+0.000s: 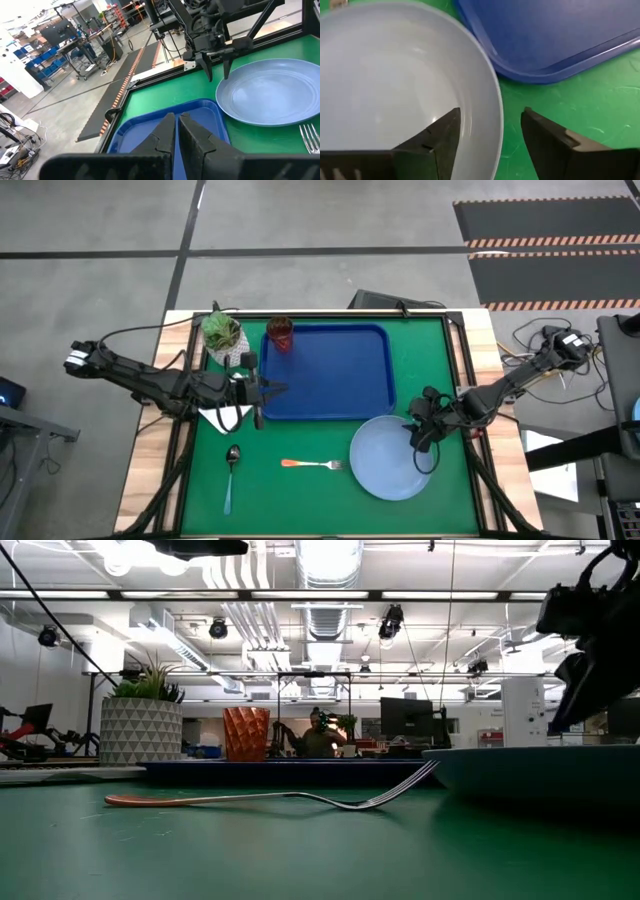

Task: Pick and place plate/cup/fork/spoon on tray
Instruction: Put the light blue plate on the blue tray to the bottom right of the red cup

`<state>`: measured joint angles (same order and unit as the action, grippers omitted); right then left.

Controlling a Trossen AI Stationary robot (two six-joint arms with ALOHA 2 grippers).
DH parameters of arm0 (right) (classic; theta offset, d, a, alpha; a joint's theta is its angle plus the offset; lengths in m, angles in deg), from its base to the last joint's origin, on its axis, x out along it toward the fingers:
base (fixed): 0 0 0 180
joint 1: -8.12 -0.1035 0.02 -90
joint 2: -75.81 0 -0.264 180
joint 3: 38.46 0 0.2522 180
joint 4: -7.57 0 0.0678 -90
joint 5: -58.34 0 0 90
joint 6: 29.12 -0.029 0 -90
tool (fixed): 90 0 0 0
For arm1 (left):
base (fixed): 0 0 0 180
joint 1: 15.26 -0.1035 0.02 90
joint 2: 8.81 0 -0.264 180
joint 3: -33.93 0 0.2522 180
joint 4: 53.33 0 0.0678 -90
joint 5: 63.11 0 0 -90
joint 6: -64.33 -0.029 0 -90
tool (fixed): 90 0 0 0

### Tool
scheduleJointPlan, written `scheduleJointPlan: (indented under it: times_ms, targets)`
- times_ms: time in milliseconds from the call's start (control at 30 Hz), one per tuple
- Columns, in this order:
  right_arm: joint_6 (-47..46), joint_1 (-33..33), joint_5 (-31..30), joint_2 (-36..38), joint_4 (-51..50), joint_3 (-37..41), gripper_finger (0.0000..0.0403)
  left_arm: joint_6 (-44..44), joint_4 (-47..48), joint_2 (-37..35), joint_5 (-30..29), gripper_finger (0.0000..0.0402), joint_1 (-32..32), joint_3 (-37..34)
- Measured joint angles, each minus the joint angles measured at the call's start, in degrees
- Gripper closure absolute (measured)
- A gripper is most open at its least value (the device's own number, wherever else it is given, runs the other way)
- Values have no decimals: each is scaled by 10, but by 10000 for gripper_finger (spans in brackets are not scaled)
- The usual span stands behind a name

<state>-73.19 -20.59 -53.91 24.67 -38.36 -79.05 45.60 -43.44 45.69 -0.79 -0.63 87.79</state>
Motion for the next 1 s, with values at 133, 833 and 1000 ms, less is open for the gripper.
scheduleJointPlan:
  times_ms: [133, 833, 1000]
  targets:
    - [5, -4, 2, -15, 10, 0, 200, 0, 0, 0, 0, 398, 0, -5]
    - [-24, -5, 34, -56, 118, 95, 344, 9, -23, 3, 0, 398, 0, -33]
    - [-13, -5, 54, -31, 112, 100, 386, 20, -31, 10, 0, 398, 0, -34]
